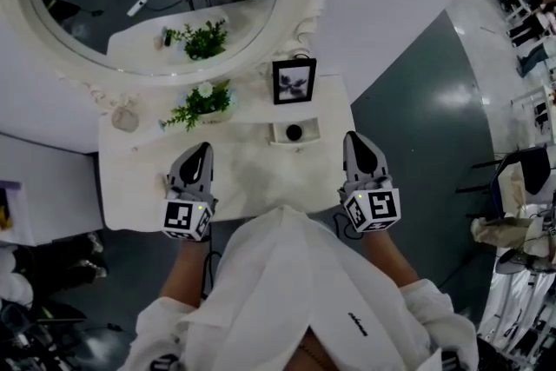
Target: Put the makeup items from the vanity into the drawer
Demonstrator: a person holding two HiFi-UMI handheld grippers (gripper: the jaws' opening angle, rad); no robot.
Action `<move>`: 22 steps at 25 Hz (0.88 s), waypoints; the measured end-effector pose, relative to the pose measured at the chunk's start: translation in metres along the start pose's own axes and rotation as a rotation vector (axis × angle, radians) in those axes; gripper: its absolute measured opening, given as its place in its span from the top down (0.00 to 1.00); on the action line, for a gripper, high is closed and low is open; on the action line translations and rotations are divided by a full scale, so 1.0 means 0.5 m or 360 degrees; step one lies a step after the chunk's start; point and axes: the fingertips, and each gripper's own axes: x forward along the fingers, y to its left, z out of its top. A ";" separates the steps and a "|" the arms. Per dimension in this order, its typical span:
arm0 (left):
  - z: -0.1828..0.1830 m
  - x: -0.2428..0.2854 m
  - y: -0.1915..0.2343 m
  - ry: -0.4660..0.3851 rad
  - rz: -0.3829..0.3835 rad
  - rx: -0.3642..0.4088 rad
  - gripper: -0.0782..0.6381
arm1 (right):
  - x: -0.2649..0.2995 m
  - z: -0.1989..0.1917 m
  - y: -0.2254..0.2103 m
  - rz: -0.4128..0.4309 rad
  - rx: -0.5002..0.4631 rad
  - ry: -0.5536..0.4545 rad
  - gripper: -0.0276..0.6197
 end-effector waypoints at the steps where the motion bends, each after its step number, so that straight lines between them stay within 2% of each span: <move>1: 0.002 -0.002 0.001 -0.0014 0.0003 -0.0034 0.85 | -0.005 0.005 -0.003 -0.0007 -0.0001 -0.0010 0.93; 3: 0.006 -0.003 0.001 -0.0034 0.0007 -0.0087 0.85 | -0.012 0.011 -0.007 -0.0018 0.0006 -0.0026 0.93; 12: 0.000 -0.007 0.006 -0.0055 0.0053 -0.0153 0.85 | -0.030 0.009 -0.016 -0.0069 0.0042 -0.0045 0.93; 22: -0.016 -0.015 0.009 -0.0027 0.0073 -0.0149 0.85 | -0.029 -0.005 -0.016 -0.0065 0.0051 -0.0019 0.93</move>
